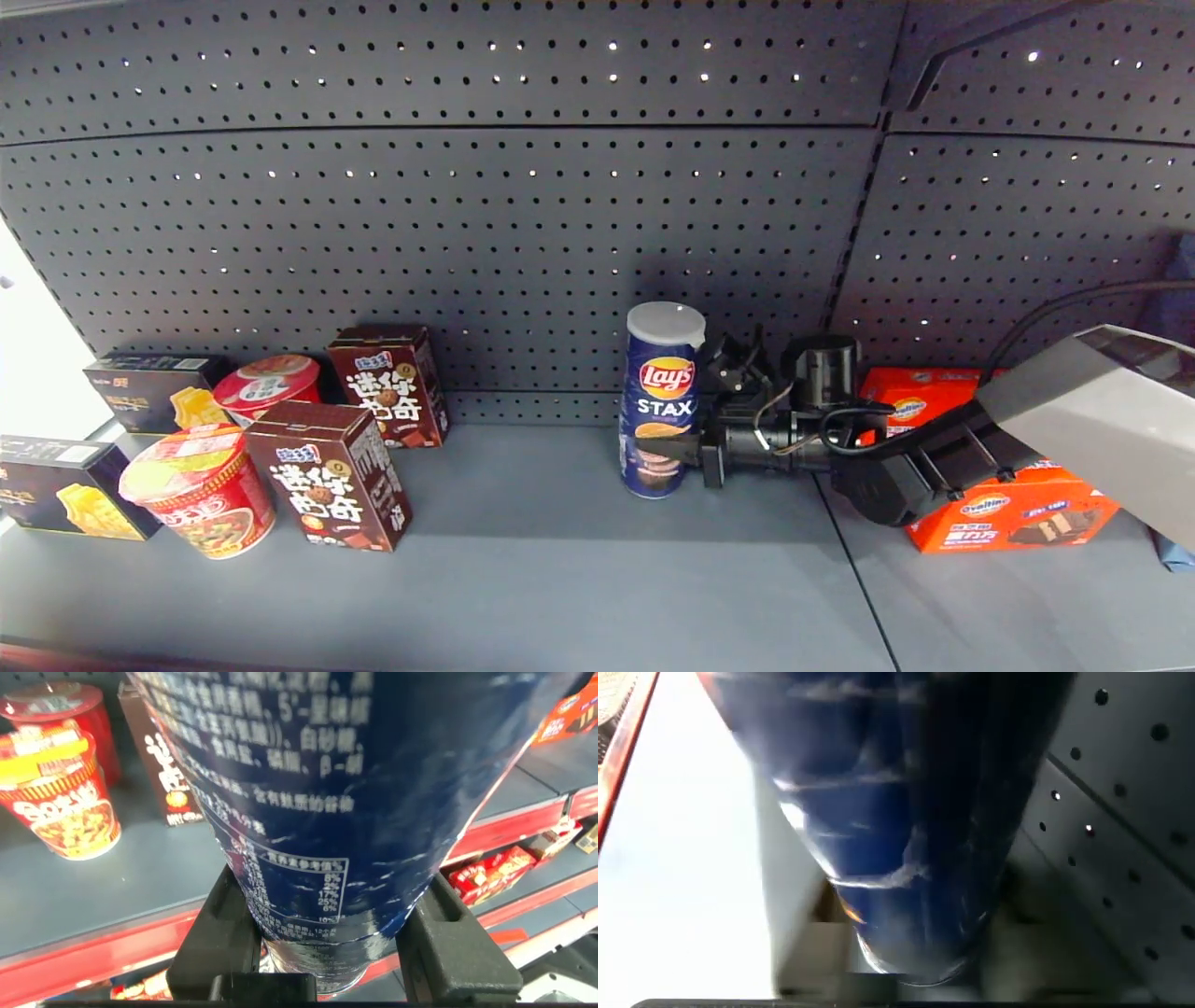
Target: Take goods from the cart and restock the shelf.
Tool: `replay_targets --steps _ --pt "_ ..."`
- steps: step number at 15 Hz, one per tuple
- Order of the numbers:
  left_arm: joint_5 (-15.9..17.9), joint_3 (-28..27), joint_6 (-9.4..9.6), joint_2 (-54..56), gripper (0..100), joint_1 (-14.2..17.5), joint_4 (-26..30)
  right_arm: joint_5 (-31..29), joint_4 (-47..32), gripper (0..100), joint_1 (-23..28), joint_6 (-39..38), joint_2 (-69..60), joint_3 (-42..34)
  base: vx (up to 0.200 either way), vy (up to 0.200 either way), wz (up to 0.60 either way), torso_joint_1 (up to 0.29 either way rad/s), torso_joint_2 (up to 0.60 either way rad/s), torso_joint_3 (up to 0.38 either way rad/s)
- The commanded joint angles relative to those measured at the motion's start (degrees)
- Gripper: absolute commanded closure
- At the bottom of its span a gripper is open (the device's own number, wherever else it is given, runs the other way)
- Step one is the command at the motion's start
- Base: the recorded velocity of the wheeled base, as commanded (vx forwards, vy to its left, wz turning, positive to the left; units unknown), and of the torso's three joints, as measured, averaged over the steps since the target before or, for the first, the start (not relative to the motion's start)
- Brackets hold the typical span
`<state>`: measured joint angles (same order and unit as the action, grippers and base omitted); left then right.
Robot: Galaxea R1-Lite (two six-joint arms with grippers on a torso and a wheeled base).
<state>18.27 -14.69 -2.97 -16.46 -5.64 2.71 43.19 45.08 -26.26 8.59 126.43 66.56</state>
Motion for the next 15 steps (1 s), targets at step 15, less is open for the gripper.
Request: replay_targets --steps 15 --pt "-0.3 0.6 -0.01 0.7 100 -1.9 -0.1 -15.9 3.9 100 -14.0 -2.5 -30.3 -31.8 0.000 0.000 0.00 0.000 0.00 0.000"
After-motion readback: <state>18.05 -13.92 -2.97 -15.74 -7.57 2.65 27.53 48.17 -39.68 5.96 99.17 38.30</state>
